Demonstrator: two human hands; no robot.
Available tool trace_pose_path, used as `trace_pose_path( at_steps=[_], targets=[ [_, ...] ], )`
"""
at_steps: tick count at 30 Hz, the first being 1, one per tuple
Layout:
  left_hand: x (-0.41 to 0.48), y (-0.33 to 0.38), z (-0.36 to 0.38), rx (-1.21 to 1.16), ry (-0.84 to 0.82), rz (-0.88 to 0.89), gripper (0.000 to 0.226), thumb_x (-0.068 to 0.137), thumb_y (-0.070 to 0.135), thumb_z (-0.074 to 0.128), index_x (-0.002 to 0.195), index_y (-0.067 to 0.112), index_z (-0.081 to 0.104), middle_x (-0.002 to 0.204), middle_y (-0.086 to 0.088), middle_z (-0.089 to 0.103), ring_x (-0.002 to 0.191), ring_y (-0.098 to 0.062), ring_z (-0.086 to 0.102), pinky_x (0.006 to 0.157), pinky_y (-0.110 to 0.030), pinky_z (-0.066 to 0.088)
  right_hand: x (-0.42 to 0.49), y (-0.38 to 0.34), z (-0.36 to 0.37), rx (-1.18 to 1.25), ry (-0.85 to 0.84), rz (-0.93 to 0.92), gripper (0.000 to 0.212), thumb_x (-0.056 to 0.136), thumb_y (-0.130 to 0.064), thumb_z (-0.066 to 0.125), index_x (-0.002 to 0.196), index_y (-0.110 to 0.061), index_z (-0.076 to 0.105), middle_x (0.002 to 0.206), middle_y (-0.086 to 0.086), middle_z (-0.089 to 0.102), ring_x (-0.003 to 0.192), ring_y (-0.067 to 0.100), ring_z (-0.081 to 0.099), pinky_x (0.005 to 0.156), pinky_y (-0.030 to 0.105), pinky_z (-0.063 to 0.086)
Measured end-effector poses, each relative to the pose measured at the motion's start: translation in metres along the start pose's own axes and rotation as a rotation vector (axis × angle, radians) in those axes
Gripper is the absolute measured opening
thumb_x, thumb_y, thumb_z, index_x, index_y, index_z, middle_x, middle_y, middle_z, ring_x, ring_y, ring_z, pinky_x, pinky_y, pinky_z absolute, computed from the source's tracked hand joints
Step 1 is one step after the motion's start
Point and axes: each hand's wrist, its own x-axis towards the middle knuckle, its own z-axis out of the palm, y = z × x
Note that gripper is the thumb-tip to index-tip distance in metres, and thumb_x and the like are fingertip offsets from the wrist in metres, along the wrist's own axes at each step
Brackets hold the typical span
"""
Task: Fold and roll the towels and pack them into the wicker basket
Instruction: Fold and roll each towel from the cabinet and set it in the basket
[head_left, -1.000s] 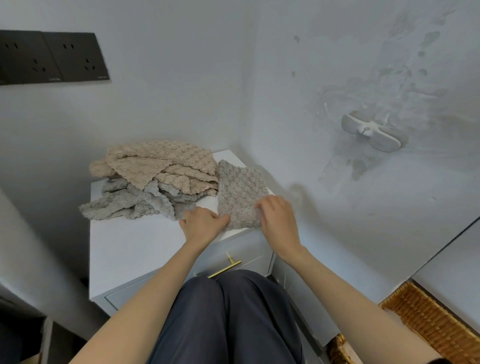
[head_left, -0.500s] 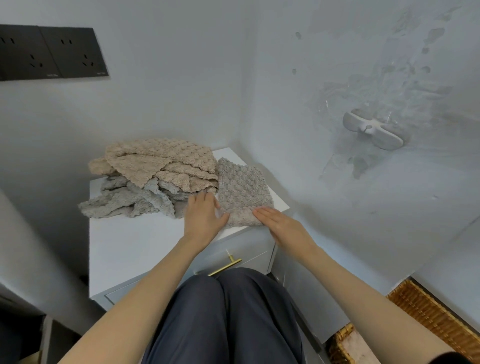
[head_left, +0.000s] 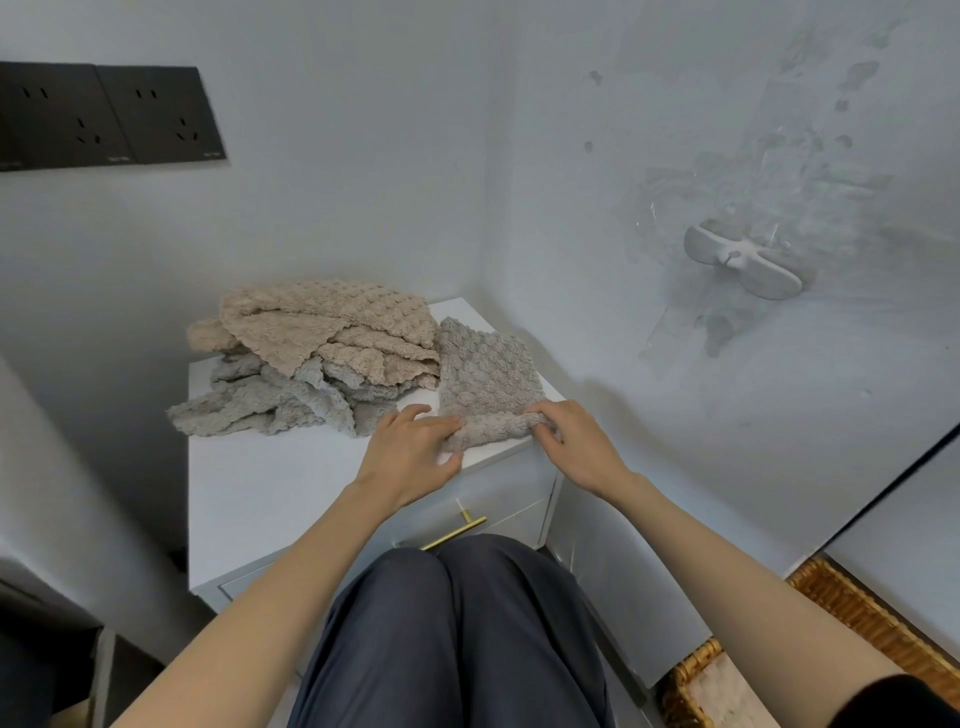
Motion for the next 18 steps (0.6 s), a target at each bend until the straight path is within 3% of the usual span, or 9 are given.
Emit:
trace_pose_path(
  at_steps=[3,7,9,11,15,18],
  targets=[
    [0.006,0.003,-0.001,-0.087,0.055,-0.032,0.034,0.092,0.026,0.049,0.124,0.023,0.061,0.121,0.003,0.063,0.123,-0.02,0.044,0.097,-0.035,0.033,0.0,0.0,0.0,0.071,0.031,0.065,0.022,0.097,-0.022,0.047,0.114,-0.022,0.061,0.103,-0.003,0.06,0.103,0.013,0.043,0.076,0.022,0.031],
    [0.009,0.002,-0.001,-0.29,0.096,-0.129,0.026,0.092,0.033,0.053,0.094,0.014,0.07,0.089,-0.007,0.069,0.093,-0.026,0.057,0.078,-0.034,0.043,0.0,0.0,-0.001,0.147,0.105,0.217,0.018,0.095,-0.03,0.052,0.106,-0.022,0.063,0.096,-0.001,0.053,0.1,0.011,0.039,0.078,0.027,0.034],
    [0.01,-0.001,0.0,-0.379,0.073,-0.17,0.037,0.091,0.038,0.056,0.071,0.008,0.061,0.072,-0.01,0.065,0.071,-0.024,0.056,0.064,-0.032,0.038,0.0,-0.002,-0.003,0.199,0.113,0.253,0.014,0.095,-0.03,0.053,0.086,-0.021,0.06,0.081,-0.003,0.049,0.087,0.015,0.042,0.072,0.028,0.034],
    [0.012,-0.003,-0.001,-0.454,0.026,-0.234,0.047,0.091,0.044,0.056,0.058,0.012,0.046,0.058,-0.005,0.052,0.057,-0.019,0.047,0.057,-0.031,0.03,0.001,-0.004,-0.008,0.226,0.119,0.276,0.032,0.094,-0.03,0.056,0.065,-0.018,0.048,0.065,-0.002,0.039,0.064,0.015,0.037,0.061,0.028,0.029],
    [0.015,0.0,0.001,-0.468,0.011,-0.318,0.054,0.091,0.048,0.053,0.05,0.02,0.033,0.043,0.007,0.031,0.046,-0.013,0.036,0.056,-0.029,0.03,0.004,-0.009,-0.009,0.108,0.106,0.32,0.047,0.093,-0.034,0.057,0.058,-0.015,0.033,0.055,-0.002,0.033,0.054,0.018,0.031,0.054,0.03,0.023],
    [0.015,0.007,0.001,-0.406,0.07,-0.347,0.057,0.092,0.046,0.052,0.044,0.024,0.03,0.042,0.009,0.031,0.058,-0.019,0.05,0.079,-0.039,0.043,0.005,-0.012,-0.005,0.062,0.149,0.398,0.039,0.09,-0.043,0.058,0.066,-0.012,0.053,0.062,0.002,0.053,0.065,0.022,0.05,0.062,0.032,0.038]
  ],
)
